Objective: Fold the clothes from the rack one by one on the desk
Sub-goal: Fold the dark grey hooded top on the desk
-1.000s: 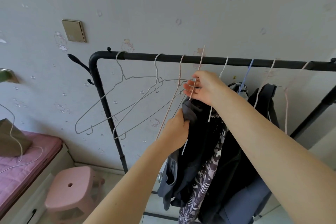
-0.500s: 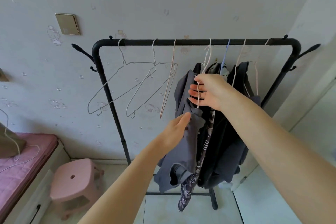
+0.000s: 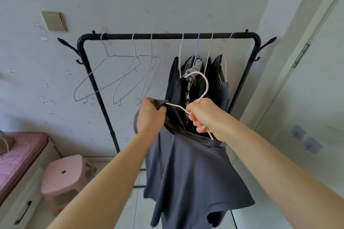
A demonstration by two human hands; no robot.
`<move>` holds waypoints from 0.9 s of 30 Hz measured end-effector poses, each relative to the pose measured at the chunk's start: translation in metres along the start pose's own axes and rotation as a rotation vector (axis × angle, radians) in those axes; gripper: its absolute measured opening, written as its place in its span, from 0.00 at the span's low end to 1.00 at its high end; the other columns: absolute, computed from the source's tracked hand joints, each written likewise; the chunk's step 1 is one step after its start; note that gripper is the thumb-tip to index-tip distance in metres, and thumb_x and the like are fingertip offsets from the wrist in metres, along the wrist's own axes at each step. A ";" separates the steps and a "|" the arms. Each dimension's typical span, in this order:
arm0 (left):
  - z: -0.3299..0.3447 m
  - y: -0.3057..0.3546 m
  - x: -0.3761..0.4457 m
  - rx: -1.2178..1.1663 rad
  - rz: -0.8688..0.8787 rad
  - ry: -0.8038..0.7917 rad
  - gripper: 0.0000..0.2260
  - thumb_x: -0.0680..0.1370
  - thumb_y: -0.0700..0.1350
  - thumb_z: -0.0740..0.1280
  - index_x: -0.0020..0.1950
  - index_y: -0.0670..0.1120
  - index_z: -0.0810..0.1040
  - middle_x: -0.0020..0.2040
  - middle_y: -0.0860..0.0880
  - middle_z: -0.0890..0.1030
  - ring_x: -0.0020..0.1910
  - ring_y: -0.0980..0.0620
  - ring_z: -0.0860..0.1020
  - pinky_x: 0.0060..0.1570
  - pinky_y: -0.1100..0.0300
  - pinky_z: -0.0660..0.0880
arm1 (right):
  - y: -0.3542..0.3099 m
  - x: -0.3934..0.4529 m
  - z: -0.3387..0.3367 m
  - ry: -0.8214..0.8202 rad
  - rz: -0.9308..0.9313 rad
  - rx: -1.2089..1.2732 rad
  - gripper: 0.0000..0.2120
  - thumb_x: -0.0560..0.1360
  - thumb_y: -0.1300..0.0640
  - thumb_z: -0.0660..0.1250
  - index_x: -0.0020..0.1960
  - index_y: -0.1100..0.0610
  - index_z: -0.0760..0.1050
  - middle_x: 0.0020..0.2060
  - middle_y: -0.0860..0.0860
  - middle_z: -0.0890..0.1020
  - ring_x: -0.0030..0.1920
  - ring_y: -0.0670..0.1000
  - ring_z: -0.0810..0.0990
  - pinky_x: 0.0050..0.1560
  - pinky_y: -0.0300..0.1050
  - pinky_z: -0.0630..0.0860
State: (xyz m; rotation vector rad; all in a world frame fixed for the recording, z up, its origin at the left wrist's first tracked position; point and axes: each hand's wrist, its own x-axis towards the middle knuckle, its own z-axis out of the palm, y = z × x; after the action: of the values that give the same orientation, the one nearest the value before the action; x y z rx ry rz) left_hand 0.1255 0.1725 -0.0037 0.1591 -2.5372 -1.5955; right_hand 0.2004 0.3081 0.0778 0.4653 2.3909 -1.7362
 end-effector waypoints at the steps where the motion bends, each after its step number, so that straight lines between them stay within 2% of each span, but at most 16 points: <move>1: -0.005 0.001 -0.003 0.058 0.021 0.019 0.10 0.75 0.46 0.65 0.56 0.49 0.74 0.51 0.50 0.81 0.51 0.47 0.78 0.51 0.52 0.76 | 0.005 -0.006 -0.008 0.003 -0.012 -0.029 0.04 0.76 0.64 0.56 0.44 0.57 0.66 0.30 0.52 0.66 0.26 0.47 0.56 0.25 0.40 0.52; 5: -0.024 0.006 -0.024 0.249 0.118 0.055 0.08 0.75 0.42 0.64 0.52 0.48 0.80 0.45 0.48 0.82 0.46 0.46 0.79 0.40 0.57 0.71 | 0.024 -0.021 -0.037 -0.031 -0.030 -0.055 0.05 0.76 0.64 0.58 0.43 0.59 0.71 0.29 0.52 0.67 0.24 0.47 0.57 0.22 0.36 0.52; 8: -0.042 0.009 -0.028 0.298 0.114 0.133 0.08 0.76 0.40 0.61 0.53 0.46 0.77 0.45 0.47 0.80 0.45 0.45 0.75 0.40 0.56 0.71 | 0.034 -0.026 -0.051 -0.061 -0.042 -0.028 0.06 0.76 0.64 0.59 0.41 0.60 0.72 0.28 0.52 0.65 0.26 0.48 0.56 0.24 0.36 0.51; 12: -0.072 0.005 -0.024 0.222 0.078 0.151 0.06 0.78 0.40 0.58 0.52 0.42 0.72 0.48 0.45 0.74 0.46 0.45 0.70 0.43 0.55 0.65 | 0.040 -0.026 -0.064 -0.067 -0.057 0.070 0.09 0.75 0.66 0.55 0.41 0.62 0.74 0.26 0.53 0.64 0.26 0.48 0.55 0.24 0.35 0.50; 16: -0.093 -0.010 -0.022 0.070 -0.015 0.056 0.07 0.81 0.42 0.55 0.52 0.43 0.71 0.44 0.45 0.73 0.38 0.49 0.70 0.35 0.55 0.64 | 0.048 -0.023 -0.069 -0.047 -0.112 0.249 0.10 0.73 0.67 0.53 0.38 0.63 0.71 0.25 0.53 0.63 0.27 0.48 0.54 0.28 0.39 0.48; 19: -0.093 -0.021 -0.023 0.167 0.005 -0.098 0.07 0.82 0.41 0.55 0.52 0.42 0.72 0.44 0.44 0.75 0.41 0.49 0.72 0.39 0.56 0.67 | 0.053 -0.014 -0.069 -0.087 -0.028 0.498 0.08 0.70 0.66 0.53 0.37 0.61 0.70 0.23 0.51 0.64 0.23 0.47 0.56 0.25 0.39 0.49; 22: -0.092 -0.024 -0.020 0.181 0.012 -0.211 0.08 0.82 0.39 0.55 0.47 0.44 0.72 0.43 0.43 0.76 0.43 0.46 0.74 0.45 0.53 0.70 | 0.041 -0.003 -0.063 -0.153 0.030 0.792 0.03 0.67 0.64 0.56 0.39 0.59 0.69 0.24 0.49 0.64 0.22 0.46 0.58 0.23 0.37 0.53; 27: -0.097 -0.010 -0.012 0.147 0.094 -0.244 0.10 0.82 0.40 0.54 0.47 0.43 0.73 0.42 0.44 0.76 0.41 0.49 0.73 0.43 0.56 0.69 | 0.002 0.026 -0.030 -0.176 -0.013 0.711 0.09 0.79 0.59 0.57 0.40 0.59 0.69 0.27 0.50 0.67 0.23 0.46 0.61 0.23 0.37 0.55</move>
State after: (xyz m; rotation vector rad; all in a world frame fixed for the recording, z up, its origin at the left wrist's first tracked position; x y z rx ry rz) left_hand 0.1543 0.0837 0.0281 -0.1465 -2.7979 -1.4742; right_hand 0.1780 0.3414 0.0779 0.3476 1.6071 -2.4843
